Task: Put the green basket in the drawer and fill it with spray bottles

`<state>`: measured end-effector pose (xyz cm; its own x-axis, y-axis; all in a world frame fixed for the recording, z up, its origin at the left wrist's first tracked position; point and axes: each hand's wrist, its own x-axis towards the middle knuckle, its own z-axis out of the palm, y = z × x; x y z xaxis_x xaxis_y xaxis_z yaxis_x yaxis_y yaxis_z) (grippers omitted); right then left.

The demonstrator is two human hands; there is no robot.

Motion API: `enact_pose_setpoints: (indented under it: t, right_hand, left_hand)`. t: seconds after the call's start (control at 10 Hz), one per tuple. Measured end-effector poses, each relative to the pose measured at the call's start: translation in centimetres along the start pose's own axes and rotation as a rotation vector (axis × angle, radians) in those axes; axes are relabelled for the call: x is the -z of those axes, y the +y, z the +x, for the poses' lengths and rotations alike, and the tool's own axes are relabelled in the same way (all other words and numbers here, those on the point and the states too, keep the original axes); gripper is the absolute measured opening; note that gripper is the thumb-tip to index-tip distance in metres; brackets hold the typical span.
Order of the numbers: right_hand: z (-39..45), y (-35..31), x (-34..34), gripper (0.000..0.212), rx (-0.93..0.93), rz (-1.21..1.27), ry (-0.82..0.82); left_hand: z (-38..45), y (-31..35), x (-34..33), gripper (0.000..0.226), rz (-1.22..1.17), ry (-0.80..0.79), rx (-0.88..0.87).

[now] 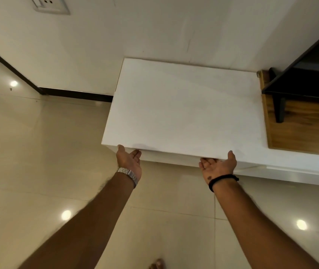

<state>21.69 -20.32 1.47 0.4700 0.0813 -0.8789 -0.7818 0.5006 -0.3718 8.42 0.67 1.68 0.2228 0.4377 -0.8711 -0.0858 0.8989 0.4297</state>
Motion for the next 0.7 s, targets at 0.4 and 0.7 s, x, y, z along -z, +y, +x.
enact_pose_setpoints:
  t: [0.4, 0.7]
  right_hand:
    - [-3.5, 0.5, 1.5, 0.053, 0.122, -0.963, -0.017]
    - [-20.5, -4.2, 3.5, 0.081, 0.893, -2.360, -0.221]
  left_hand:
    - [-3.4, 0.5, 0.4, 0.054, 0.757, -0.134, -0.110]
    - [-20.5, 1.7, 5.6, 0.078, 2.244, -0.252, -1.186]
